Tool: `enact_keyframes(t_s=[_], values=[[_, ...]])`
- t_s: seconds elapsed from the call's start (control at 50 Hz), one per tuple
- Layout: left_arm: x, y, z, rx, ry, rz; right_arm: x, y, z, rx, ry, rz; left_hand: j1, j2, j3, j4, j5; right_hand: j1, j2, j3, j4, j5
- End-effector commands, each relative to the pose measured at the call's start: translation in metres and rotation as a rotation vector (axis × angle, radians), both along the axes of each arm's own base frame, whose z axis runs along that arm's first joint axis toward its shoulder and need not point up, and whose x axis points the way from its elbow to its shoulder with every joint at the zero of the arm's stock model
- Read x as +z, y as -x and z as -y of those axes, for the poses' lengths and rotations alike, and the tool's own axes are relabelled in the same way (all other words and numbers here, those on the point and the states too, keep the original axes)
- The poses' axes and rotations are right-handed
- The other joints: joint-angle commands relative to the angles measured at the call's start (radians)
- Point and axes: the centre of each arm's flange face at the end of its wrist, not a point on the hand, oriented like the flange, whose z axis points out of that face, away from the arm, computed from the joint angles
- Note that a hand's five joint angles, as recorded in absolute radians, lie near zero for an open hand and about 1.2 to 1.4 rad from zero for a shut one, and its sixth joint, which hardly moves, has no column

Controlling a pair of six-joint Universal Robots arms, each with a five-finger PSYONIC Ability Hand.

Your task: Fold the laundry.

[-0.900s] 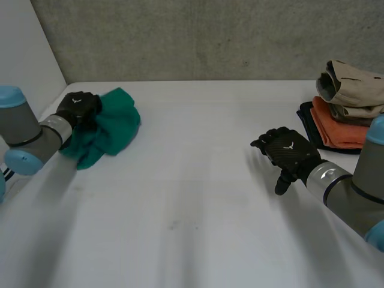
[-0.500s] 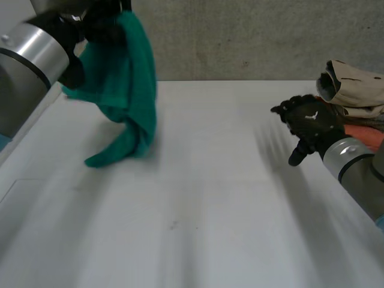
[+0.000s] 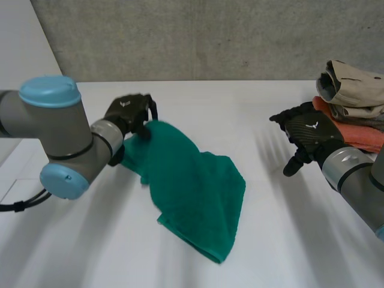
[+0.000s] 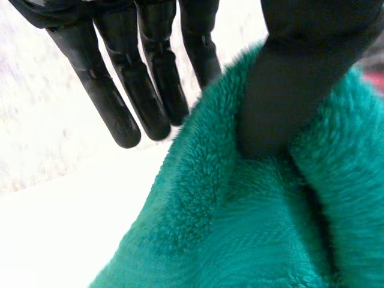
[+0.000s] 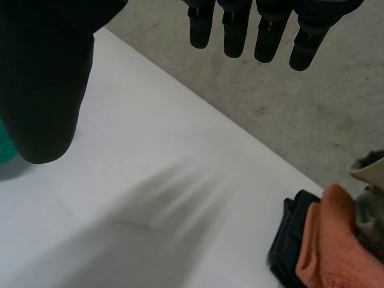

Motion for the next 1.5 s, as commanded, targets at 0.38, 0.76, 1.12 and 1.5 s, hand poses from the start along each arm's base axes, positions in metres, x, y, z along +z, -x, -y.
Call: enact_keyframes(t_s=[0.38, 0.76, 1.12, 1.5], values=[[-0.017, -0.042, -0.053, -0.031, 0.066, 0.263, -0.035, -0.053, -0.146, 0.345, -0.332, -0.110, -0.267, -0.296, -0.309, -0.307, -0.309, 0.101, 0.115, 0.115, 0.111, 0.100], [-0.064, -0.005, -0.012, -0.196, 0.085, 0.245, -0.077, -0.080, -0.150, 0.310, -0.212, -0.106, -0.309, -0.338, -0.351, -0.349, -0.351, 0.385, 0.399, 0.400, 0.396, 0.385], [0.083, -0.016, -0.039, -0.028, 0.382, 0.143, 0.056, -0.030, -0.060, 0.045, 0.194, -0.081, 0.578, 0.549, 0.536, 0.539, 0.536, 1.172, 1.186, 1.186, 1.182, 1.171], [0.040, -0.036, -0.077, -0.053, 0.174, 0.240, 0.056, -0.013, 0.005, 0.140, 0.004, -0.336, 0.578, 0.549, 0.536, 0.539, 0.536, 1.172, 1.186, 1.186, 1.182, 1.171]])
